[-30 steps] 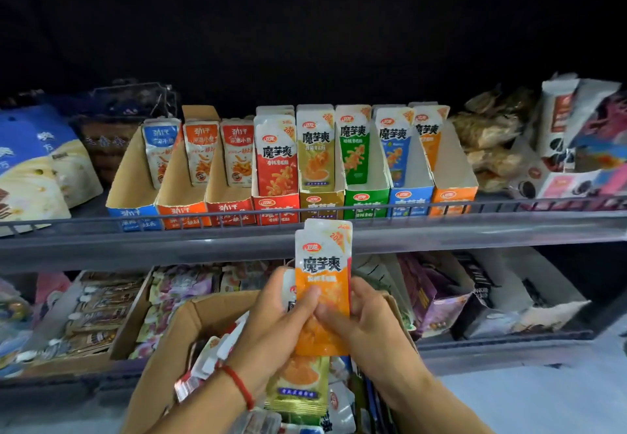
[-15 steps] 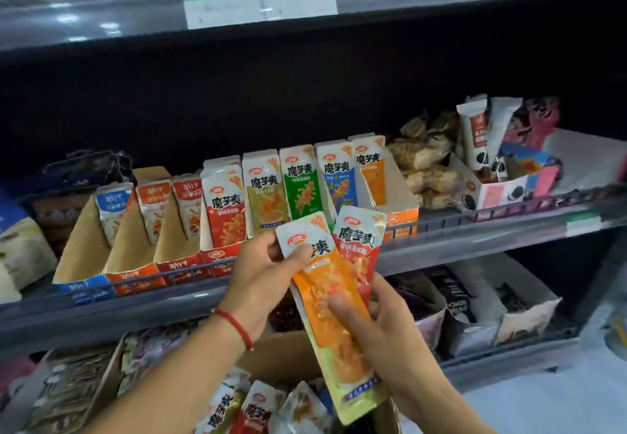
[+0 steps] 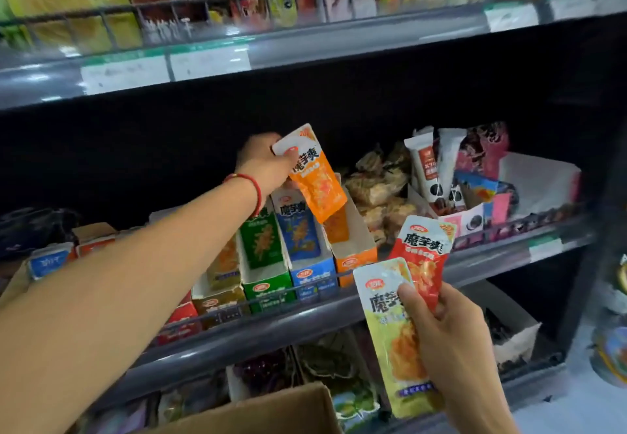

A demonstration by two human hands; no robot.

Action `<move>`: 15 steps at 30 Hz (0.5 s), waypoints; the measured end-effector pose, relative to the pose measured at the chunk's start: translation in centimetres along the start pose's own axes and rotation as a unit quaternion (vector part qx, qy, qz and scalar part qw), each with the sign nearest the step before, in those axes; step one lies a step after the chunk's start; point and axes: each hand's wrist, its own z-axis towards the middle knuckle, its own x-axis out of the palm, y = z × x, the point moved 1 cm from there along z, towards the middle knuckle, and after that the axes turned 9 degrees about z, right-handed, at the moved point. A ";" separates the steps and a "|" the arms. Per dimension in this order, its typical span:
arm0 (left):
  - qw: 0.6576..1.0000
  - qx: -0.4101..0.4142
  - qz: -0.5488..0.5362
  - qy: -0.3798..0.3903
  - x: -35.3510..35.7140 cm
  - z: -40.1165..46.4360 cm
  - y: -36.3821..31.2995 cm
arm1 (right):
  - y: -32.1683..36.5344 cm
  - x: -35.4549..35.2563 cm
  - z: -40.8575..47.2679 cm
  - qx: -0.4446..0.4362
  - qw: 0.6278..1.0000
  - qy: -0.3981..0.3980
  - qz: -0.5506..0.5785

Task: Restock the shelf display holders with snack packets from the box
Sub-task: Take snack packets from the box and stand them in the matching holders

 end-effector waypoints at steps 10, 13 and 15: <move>0.945 0.084 0.306 0.082 4.7 4.5 -1.6 | 0.0 -1.1 2.1 -0.027 0.998 -0.024 -0.051; 0.915 0.113 0.375 0.097 5.4 4.2 -0.6 | 0.0 -1.1 2.3 -0.030 0.998 -0.021 -0.050; 0.907 0.121 0.392 0.099 5.8 4.4 0.2 | -0.1 -1.0 2.3 -0.031 0.998 -0.019 -0.054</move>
